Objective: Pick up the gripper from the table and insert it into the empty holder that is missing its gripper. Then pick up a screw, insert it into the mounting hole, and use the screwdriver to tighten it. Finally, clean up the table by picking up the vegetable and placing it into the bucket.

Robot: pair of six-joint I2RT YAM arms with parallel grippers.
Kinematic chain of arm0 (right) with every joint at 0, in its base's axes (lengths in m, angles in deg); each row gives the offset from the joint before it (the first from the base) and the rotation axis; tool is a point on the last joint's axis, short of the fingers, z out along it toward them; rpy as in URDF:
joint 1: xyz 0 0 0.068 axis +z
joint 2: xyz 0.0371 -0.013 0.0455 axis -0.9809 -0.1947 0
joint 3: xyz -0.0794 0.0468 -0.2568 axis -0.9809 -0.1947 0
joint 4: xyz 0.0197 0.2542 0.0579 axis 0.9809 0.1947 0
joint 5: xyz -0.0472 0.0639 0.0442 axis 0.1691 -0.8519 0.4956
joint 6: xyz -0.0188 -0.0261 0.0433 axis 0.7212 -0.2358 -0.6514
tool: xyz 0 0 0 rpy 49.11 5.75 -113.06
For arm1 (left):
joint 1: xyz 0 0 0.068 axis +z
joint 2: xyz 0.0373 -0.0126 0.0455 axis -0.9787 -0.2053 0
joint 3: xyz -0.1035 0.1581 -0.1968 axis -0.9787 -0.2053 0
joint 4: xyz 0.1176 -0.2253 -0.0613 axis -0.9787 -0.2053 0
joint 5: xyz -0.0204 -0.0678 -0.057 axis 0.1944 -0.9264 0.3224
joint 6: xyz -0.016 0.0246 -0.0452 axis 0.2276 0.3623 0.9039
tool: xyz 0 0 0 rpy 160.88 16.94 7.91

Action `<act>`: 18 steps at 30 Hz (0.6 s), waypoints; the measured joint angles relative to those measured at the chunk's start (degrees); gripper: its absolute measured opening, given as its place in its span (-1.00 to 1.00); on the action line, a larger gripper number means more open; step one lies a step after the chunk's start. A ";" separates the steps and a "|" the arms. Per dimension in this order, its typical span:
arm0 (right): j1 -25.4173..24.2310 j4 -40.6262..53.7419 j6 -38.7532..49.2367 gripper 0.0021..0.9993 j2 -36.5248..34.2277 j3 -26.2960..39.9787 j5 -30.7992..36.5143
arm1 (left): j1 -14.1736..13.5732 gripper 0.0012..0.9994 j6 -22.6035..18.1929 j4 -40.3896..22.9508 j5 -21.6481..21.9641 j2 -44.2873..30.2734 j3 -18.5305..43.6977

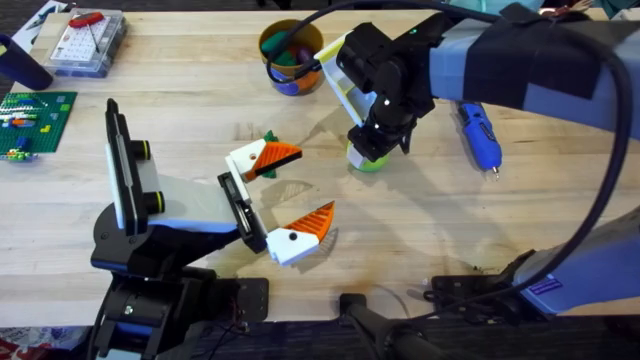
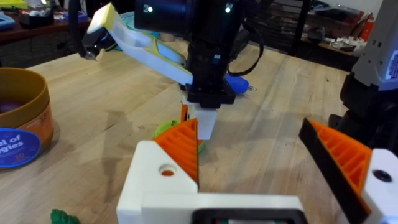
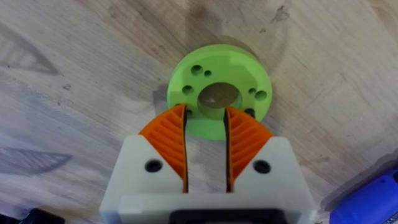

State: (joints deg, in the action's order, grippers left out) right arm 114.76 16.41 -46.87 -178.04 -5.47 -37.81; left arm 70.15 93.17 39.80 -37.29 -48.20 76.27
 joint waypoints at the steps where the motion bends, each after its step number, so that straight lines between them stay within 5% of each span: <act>1: 0.00 0.02 0.01 -0.42 0.00 0.00 -0.01 | -0.01 0.98 0.03 -0.25 0.00 -0.01 0.03; 18: -0.04 0.56 0.21 -0.42 0.00 0.20 -0.98 | -0.01 0.98 0.17 -0.74 0.19 -0.01 0.03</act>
State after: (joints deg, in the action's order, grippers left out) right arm 114.72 16.96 -46.66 -178.04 -5.27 -38.80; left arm 70.14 93.34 39.07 -37.10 -48.21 76.30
